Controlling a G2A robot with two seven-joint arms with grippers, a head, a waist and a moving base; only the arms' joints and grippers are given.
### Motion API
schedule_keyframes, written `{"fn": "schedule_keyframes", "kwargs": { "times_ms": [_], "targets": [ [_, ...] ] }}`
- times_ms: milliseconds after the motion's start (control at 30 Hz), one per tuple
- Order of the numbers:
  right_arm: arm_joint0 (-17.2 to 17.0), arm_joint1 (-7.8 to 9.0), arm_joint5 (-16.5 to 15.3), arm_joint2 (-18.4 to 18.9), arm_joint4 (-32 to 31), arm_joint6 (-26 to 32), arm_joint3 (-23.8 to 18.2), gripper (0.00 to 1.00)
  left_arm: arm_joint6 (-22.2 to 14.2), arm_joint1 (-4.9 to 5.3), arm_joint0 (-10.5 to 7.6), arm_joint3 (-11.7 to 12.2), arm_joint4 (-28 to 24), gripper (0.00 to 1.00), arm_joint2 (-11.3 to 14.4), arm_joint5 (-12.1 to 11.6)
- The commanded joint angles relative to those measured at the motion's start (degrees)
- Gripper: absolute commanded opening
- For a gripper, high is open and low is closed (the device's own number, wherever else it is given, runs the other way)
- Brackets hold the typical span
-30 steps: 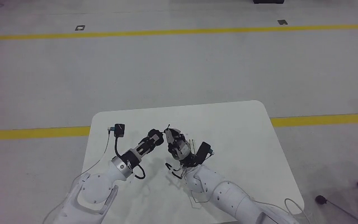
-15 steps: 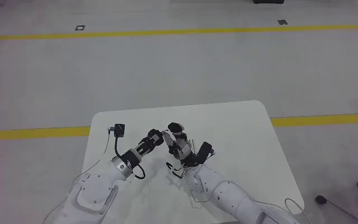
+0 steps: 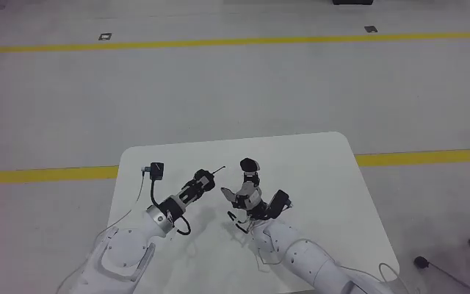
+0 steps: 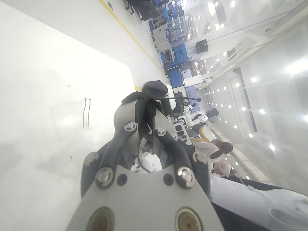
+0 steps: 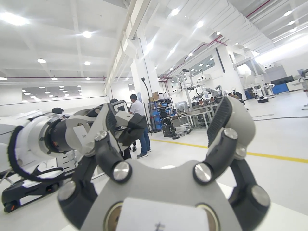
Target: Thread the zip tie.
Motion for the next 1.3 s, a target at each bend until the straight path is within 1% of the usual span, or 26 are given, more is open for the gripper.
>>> {"fn": "schedule_keyframes", "kwargs": {
  "times_ms": [0,67,367,400,433,500,533,567,600,667,767,900,1000,1067,1267],
  "targets": [
    [-0.5,0.25,0.6,1.1,-0.6,-0.3,0.0,1.0,0.0,0.0,0.0,0.0,0.0,0.0,0.0,0.0],
    [-0.7,0.36,1.3,1.9,-0.6,-0.6,-0.2,1.0,0.0,0.0,0.0,0.0,0.0,0.0,0.0,0.0],
    [-0.7,0.36,1.3,1.9,-0.6,-0.6,-0.2,1.0,0.0,0.0,0.0,0.0,0.0,0.0,0.0,0.0],
    [-0.7,0.36,1.3,1.9,-0.6,-0.6,-0.2,1.0,0.4,-0.05,0.02,0.1,-0.7,0.0,0.1,0.2],
    [-0.7,0.36,1.3,1.9,-0.6,-0.6,-0.2,1.0,0.8,-0.18,0.02,0.0,-2.8,0.0,0.3,0.9],
    [-0.7,0.36,1.3,1.9,-0.6,-0.6,-0.2,1.0,1.1,-0.29,-0.29,-0.4,-5.4,0.0,0.3,2.3],
    [-0.9,0.47,2.6,2.6,-0.6,0.6,-0.7,1.0,1.3,-0.37,-0.41,-0.8,-7.2,0.0,0.3,3.3],
    [-1.1,0.61,3.1,3.0,-1.3,0.7,-1.1,1.0,1.5,-0.42,-0.48,-1.1,-8.5,0.0,0.3,4.0],
    [-1.3,0.81,3.8,3.5,-2.3,0.5,-1.2,1.0,1.7,-0.47,-0.54,-1.3,-9.8,0.0,0.3,4.7],
    [-1.7,1.28,5.4,4.7,-4.6,-0.2,-1.3,1.0,1.9,-0.63,-0.61,-1.9,-13.9,0.0,0.3,6.7],
    [-2.1,1.8,7.3,6.2,-7.3,-0.8,-1.5,1.0,1.6,-0.77,-0.69,-2.6,-18.4,0.0,0.4,8.8],
    [-2.7,2.23,9.6,7.7,-11.0,-0.8,-2.9,1.0,2.1,-0.98,-0.69,-2.7,-23.5,0.0,0.6,10.6],
    [-3.3,2.26,10.9,8.4,-12.8,-0.8,-3.9,1.0,3.0,-1.24,-0.45,-2.7,-27.9,0.0,1.1,11.1],
    [-3.7,2.15,11.7,8.8,-13.1,-0.8,-4.3,1.0,3.8,-1.37,-0.32,-2.8,-29.4,0.0,1.6,11.0],
    [-3.4,1.46,13.9,9.1,-15.0,-0.8,-3.6,1.0,5.0,-1.77,-0.2,-3.3,-34.1,0.0,3.2,10.8]
  ]
}}
